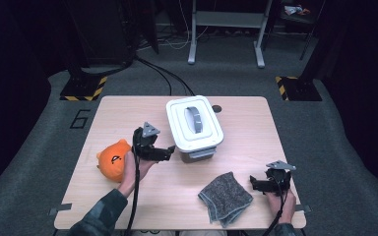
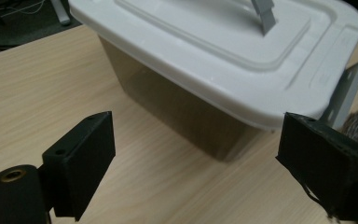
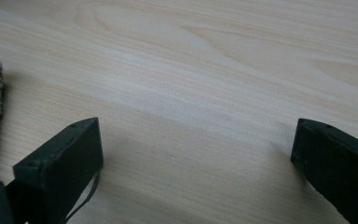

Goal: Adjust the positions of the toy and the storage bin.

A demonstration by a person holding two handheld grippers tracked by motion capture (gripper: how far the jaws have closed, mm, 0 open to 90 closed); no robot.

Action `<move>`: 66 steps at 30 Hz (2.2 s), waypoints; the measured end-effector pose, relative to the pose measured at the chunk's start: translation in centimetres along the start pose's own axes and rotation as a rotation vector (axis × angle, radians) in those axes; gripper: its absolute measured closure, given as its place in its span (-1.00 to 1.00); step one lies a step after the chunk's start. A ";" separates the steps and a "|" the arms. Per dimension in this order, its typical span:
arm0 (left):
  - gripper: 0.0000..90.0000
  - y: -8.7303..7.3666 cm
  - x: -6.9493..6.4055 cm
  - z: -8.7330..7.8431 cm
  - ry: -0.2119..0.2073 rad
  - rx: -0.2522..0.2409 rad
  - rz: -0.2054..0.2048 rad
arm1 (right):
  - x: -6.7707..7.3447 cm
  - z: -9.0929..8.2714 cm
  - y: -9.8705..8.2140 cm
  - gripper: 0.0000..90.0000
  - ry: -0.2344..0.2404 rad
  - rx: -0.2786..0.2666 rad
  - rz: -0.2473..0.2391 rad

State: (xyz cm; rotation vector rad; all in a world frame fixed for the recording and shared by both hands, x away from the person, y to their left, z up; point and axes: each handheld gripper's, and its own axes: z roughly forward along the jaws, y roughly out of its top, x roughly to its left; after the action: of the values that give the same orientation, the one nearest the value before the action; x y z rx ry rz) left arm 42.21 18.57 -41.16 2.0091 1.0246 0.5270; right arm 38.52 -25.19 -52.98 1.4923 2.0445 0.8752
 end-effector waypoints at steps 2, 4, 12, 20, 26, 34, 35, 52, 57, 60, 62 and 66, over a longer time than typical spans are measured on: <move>-0.83 -0.9 -0.5 -0.3 0.004 0.016 0.023 | 0.0 0.0 0.0 -0.97 0.003 0.001 -0.007; -0.85 -2.0 -1.0 -0.3 0.009 0.040 0.054 | 0.0 0.0 0.0 -0.96 0.005 0.001 -0.010; -0.93 -6.5 -2.6 1.5 -0.021 0.157 0.106 | 0.1 0.0 0.0 -0.94 0.007 -0.001 -0.010; -1.00 -10.3 -2.9 3.7 -0.016 0.231 0.095 | 0.0 0.0 0.0 -0.94 0.008 -0.002 -0.013; -1.00 -11.4 -2.4 4.0 -0.028 0.184 0.044 | 0.0 0.0 0.0 -0.95 0.008 -0.003 -0.014; -1.00 -12.0 -2.2 3.7 -0.049 0.143 0.063 | 0.0 0.0 0.0 -0.96 0.008 -0.001 -0.015; -1.00 -12.0 -2.2 3.7 -0.053 0.144 0.067 | 0.0 0.0 0.0 -0.96 0.008 -0.001 -0.015; -1.00 -11.9 -2.2 3.7 -0.049 0.152 0.064 | -0.2 0.1 0.3 -1.00 0.019 0.023 -0.018; -1.00 -12.0 -2.2 3.7 -0.044 0.147 0.062 | -0.2 -0.6 1.1 -0.86 -0.005 0.054 -0.017; -1.00 -12.0 -2.2 3.7 -0.044 0.146 0.062 | -0.3 -1.6 2.2 -0.88 0.010 0.040 -0.028; -1.00 -12.0 -2.2 3.7 -0.044 0.147 0.061 | -0.2 -2.4 3.1 -0.90 0.016 0.028 -0.029; -1.00 -12.0 -2.3 3.7 -0.043 0.148 0.059 | 0.1 -3.9 5.0 -0.91 0.044 -0.002 -0.025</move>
State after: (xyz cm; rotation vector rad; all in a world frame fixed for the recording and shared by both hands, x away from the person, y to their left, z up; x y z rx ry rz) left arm 37.60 19.19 -53.03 2.1770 1.0063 0.4475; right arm 39.10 -24.96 -46.65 1.4561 2.0885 0.9072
